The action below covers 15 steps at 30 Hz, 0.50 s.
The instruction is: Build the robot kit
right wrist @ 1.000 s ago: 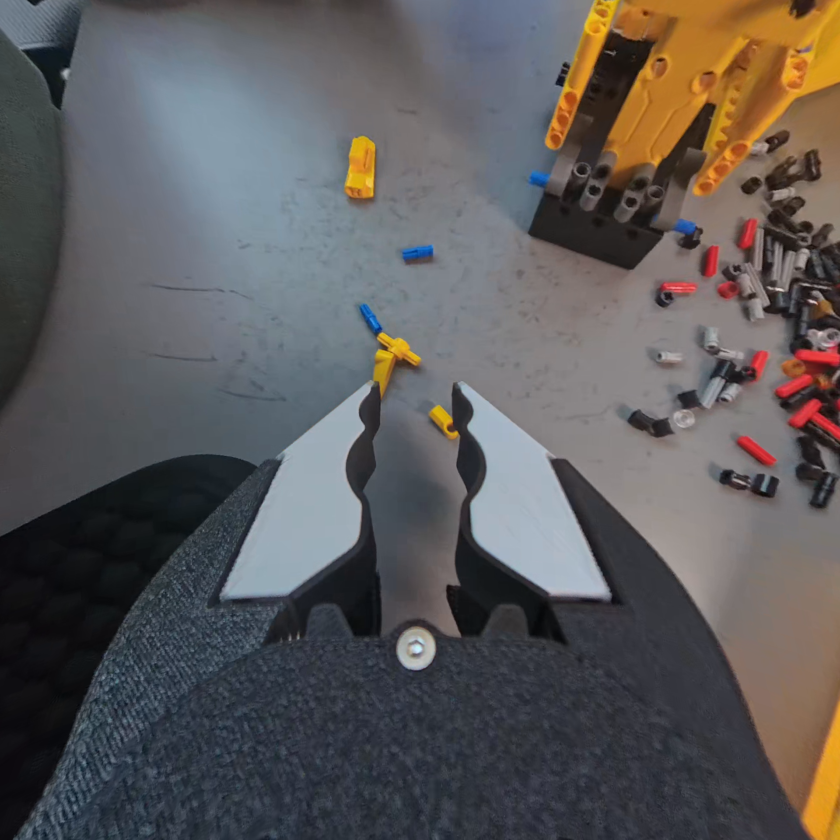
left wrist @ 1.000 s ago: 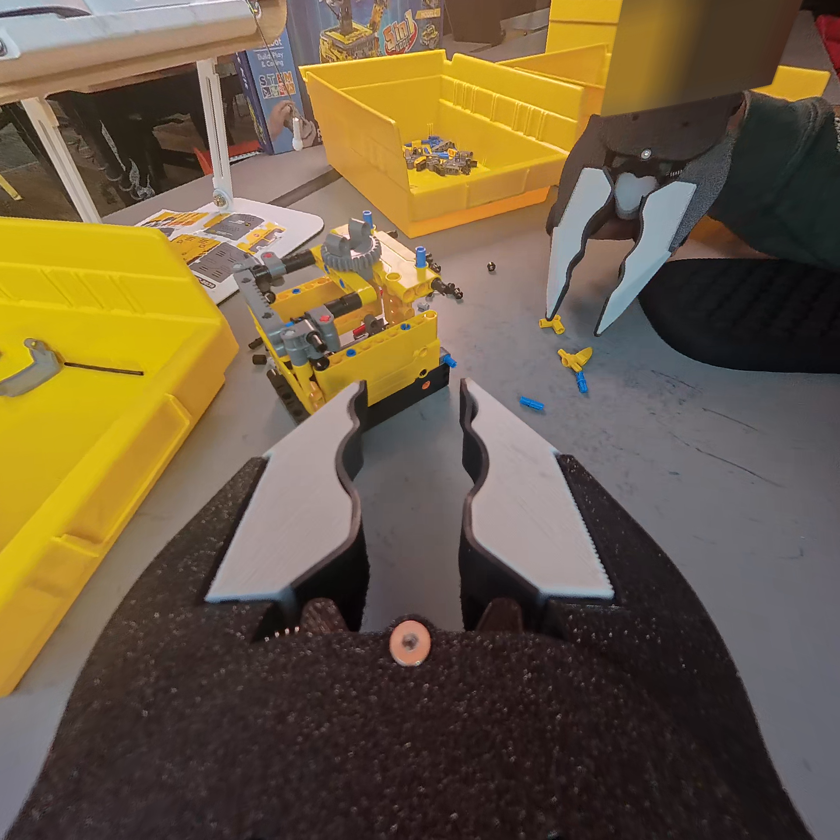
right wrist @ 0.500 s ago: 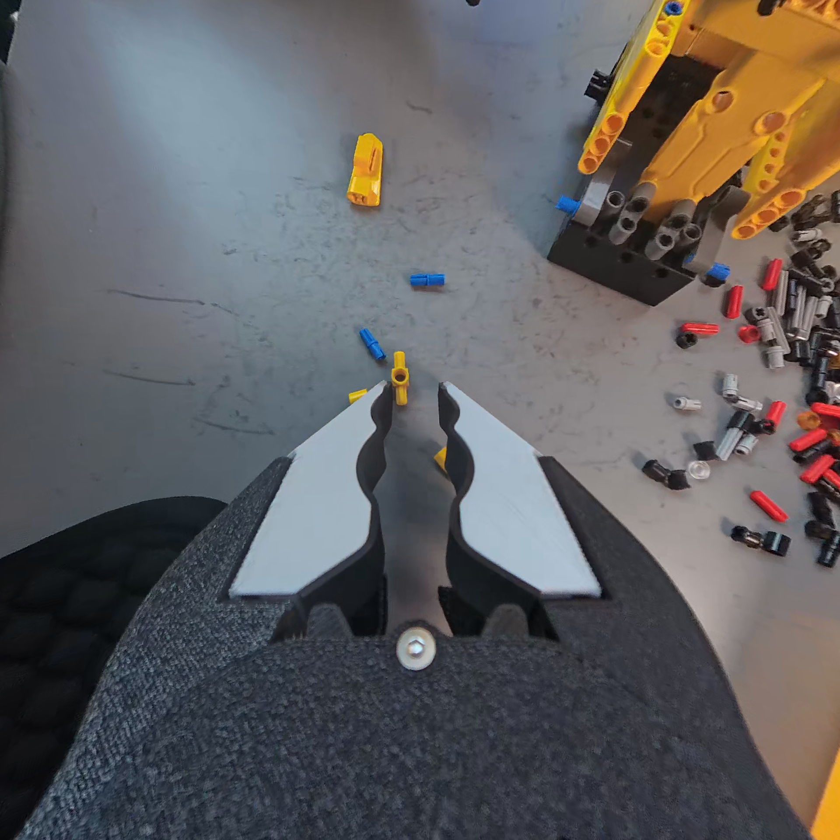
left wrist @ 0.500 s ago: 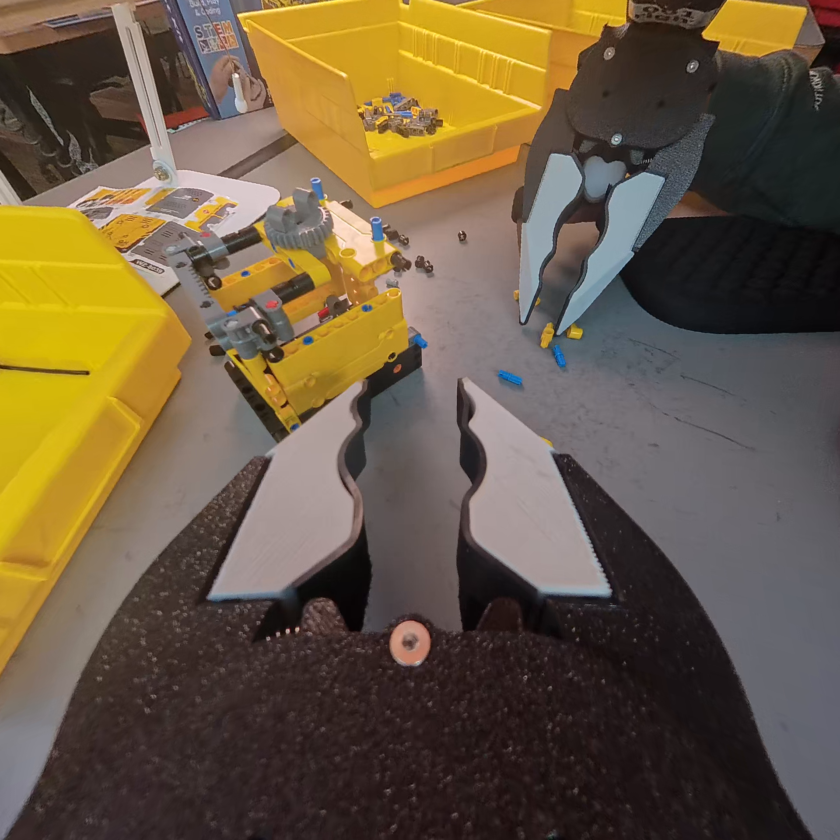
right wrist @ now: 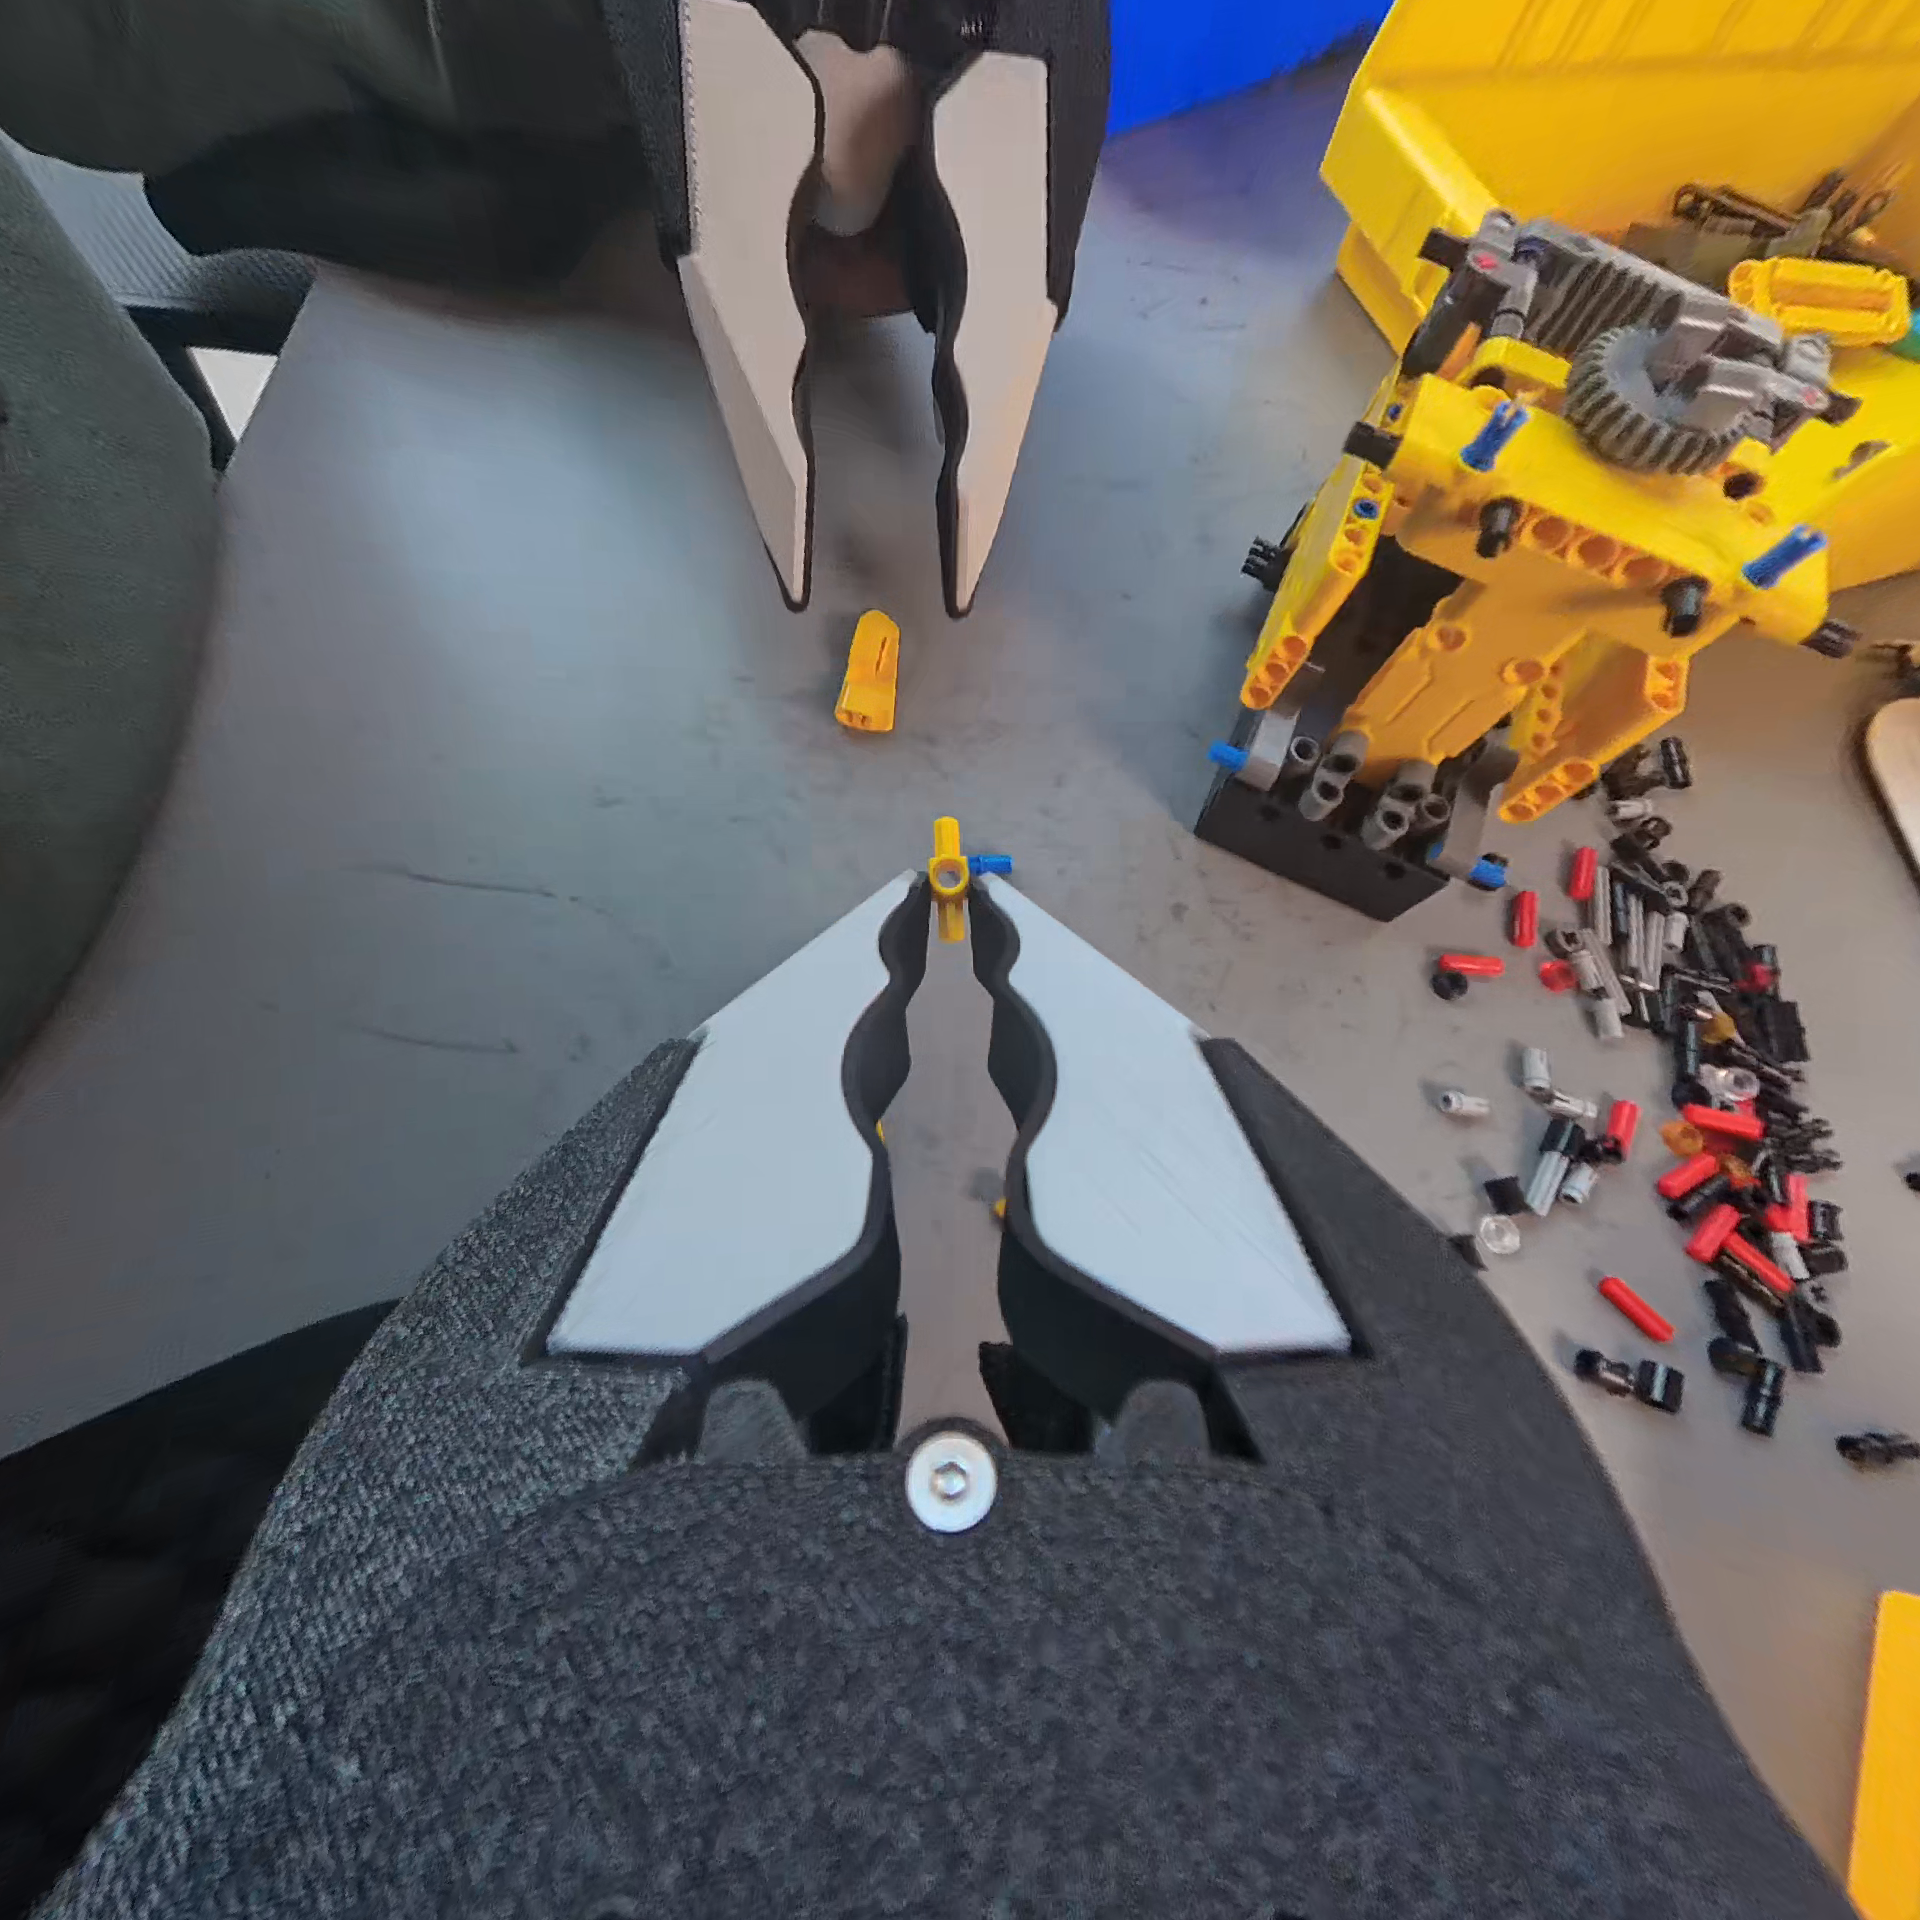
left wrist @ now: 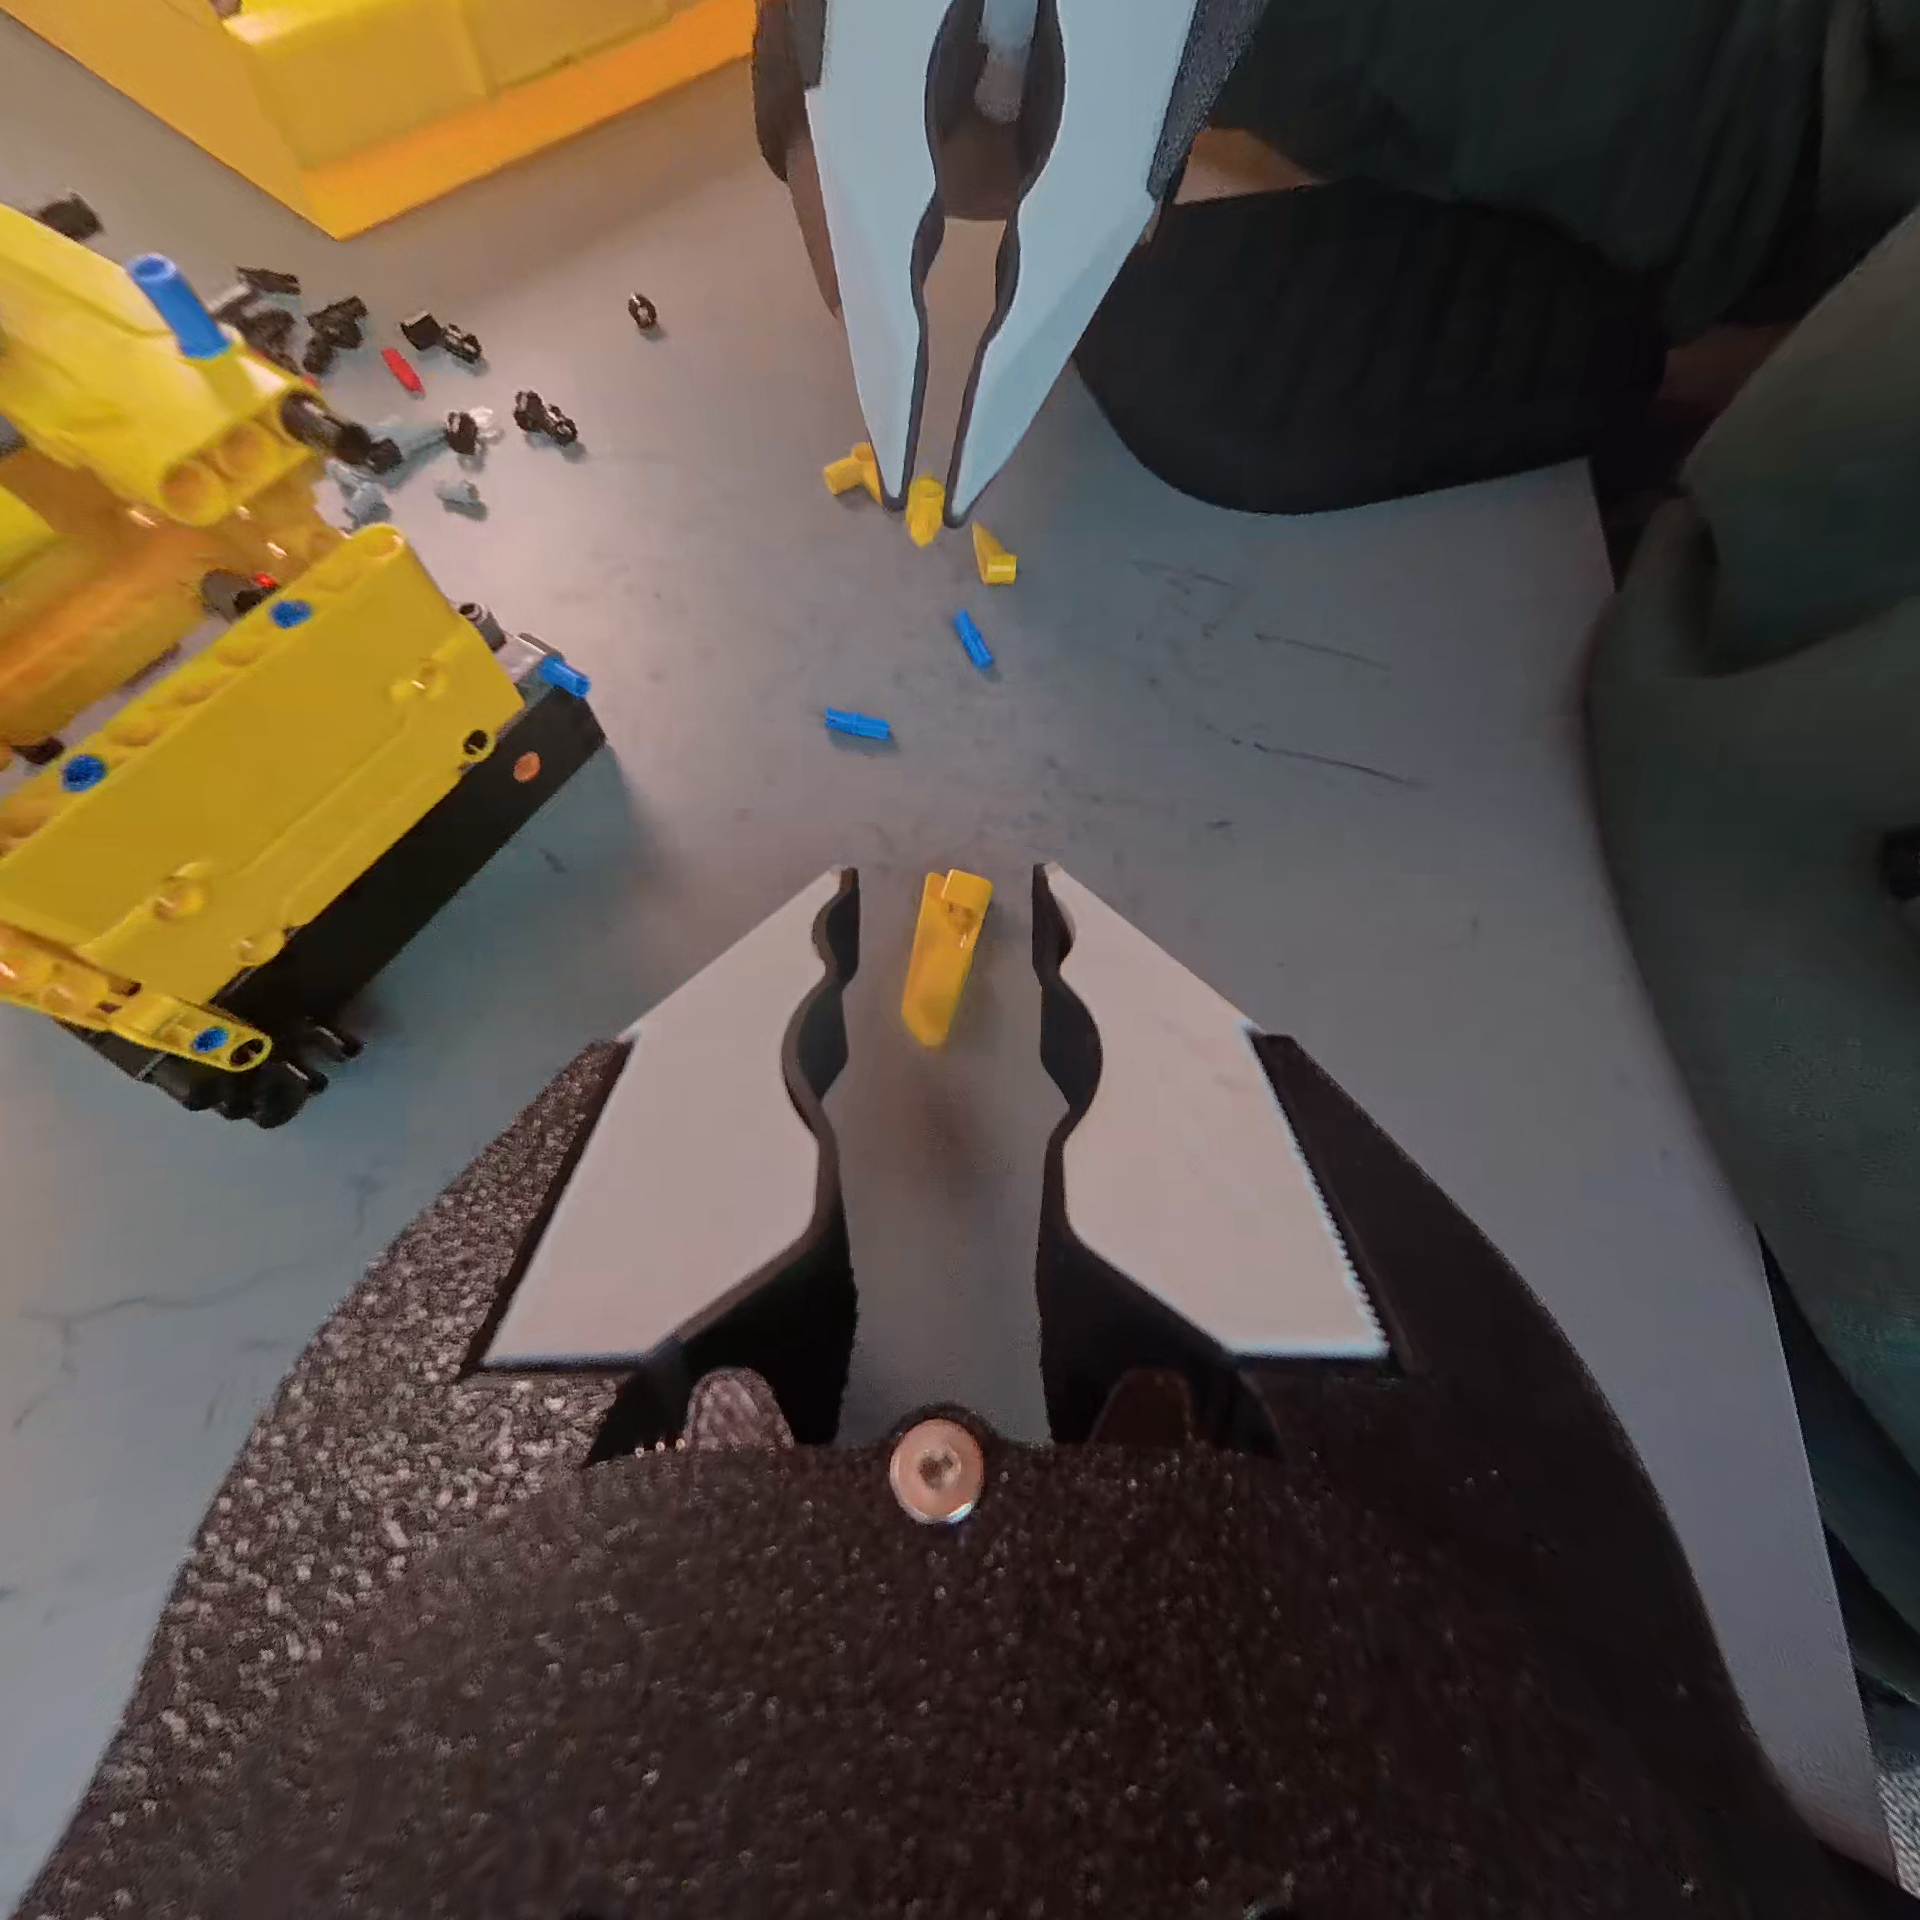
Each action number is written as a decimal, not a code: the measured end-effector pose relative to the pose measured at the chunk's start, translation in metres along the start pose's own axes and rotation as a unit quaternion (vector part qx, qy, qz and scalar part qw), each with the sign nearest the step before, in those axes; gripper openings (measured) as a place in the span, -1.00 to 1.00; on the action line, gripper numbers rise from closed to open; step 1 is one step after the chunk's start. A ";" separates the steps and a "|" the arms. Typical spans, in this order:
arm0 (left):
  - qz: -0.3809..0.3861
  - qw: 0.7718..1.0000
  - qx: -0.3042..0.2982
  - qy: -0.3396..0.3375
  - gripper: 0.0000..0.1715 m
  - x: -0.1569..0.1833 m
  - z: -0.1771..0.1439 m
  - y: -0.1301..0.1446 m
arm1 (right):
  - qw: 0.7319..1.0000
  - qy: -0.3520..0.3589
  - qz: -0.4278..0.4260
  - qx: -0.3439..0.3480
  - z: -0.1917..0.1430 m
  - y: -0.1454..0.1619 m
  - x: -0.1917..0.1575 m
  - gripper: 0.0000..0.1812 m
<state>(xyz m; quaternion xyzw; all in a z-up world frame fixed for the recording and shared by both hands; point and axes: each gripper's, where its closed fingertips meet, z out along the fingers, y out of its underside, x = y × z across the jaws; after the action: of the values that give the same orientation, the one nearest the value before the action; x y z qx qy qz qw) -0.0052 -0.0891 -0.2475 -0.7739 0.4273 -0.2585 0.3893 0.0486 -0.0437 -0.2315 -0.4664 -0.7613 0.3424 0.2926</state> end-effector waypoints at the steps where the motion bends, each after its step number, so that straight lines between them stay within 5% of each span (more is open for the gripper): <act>1: 0.000 1.000 -0.009 0.003 -0.62 0.001 0.002 0.003 | 1.000 -0.004 -0.005 0.001 0.005 -0.002 -0.004 -0.93; 15: 0.037 0.996 -0.083 -0.020 -0.78 0.000 0.015 0.023 | 0.997 -0.004 0.017 -0.077 0.050 0.004 -0.026 -0.93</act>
<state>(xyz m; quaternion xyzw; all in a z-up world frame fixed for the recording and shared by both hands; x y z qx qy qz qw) -0.0050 -0.0912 -0.2746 -0.7922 0.4675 -0.1922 0.3419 0.0228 -0.0783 -0.2675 -0.4986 -0.7788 0.2897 0.2470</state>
